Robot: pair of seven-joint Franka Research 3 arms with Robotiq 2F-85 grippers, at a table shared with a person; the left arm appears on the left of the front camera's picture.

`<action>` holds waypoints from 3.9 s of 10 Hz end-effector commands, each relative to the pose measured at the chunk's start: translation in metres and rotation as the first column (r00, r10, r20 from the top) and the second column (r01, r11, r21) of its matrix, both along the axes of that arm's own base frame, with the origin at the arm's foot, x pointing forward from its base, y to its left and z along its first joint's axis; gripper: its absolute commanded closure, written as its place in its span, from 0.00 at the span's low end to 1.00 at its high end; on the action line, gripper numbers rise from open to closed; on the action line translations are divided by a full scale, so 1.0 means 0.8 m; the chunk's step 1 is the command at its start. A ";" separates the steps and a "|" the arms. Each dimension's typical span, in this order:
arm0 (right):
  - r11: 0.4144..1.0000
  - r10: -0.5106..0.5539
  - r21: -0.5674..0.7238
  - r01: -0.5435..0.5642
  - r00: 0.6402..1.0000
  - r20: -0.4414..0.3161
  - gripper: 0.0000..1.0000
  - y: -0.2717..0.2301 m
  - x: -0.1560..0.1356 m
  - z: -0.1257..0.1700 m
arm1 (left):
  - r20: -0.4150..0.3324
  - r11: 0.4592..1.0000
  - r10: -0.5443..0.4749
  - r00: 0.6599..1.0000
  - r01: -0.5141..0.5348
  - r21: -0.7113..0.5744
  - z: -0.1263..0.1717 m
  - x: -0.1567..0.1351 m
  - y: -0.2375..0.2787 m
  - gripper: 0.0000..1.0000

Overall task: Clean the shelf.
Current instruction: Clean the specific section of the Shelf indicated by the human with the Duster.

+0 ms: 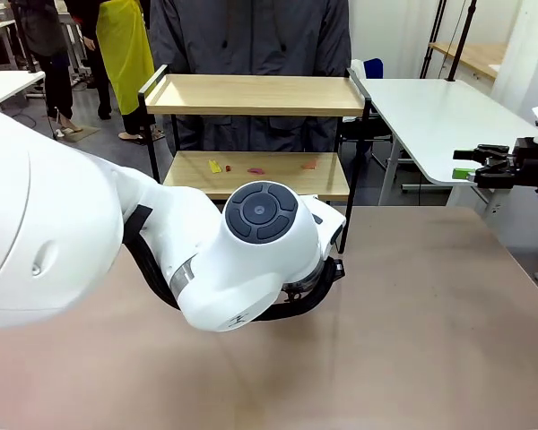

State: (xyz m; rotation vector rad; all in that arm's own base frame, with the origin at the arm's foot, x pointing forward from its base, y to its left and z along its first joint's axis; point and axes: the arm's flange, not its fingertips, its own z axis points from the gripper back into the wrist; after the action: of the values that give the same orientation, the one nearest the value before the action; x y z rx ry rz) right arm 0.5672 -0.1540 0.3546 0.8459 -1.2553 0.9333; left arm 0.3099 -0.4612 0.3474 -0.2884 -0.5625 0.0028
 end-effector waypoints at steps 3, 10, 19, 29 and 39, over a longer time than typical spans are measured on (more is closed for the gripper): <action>1.000 0.002 0.000 -0.002 1.000 0.004 0.00 0.002 0.000 0.003 | -0.041 1.000 0.008 0.999 -0.007 0.019 0.005 0.018 0.027 0.87; 1.000 0.002 0.000 -0.002 1.000 0.004 0.00 0.002 0.000 0.003 | -0.054 0.980 0.151 0.987 -0.142 0.143 0.003 0.046 0.149 0.87; 1.000 0.002 0.000 -0.002 1.000 0.004 0.00 0.002 0.000 0.003 | 0.050 0.909 0.260 0.964 -0.262 0.323 0.041 -0.005 0.260 0.87; 1.000 0.002 0.000 -0.002 1.000 0.004 0.00 0.002 0.000 0.003 | -0.056 0.972 -0.176 0.983 0.183 0.150 0.119 -0.030 0.296 0.87; 1.000 0.002 0.000 -0.002 1.000 0.004 0.00 0.002 0.000 0.003 | -0.340 0.636 -0.676 0.654 0.751 0.179 0.270 -0.120 0.450 0.87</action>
State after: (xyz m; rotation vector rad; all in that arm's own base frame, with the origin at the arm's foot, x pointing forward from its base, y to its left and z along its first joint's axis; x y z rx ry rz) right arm 0.5671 -0.1543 0.3544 0.8458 -1.2552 0.9326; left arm 0.2237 -0.1185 0.5476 -0.2693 -0.1415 -0.7602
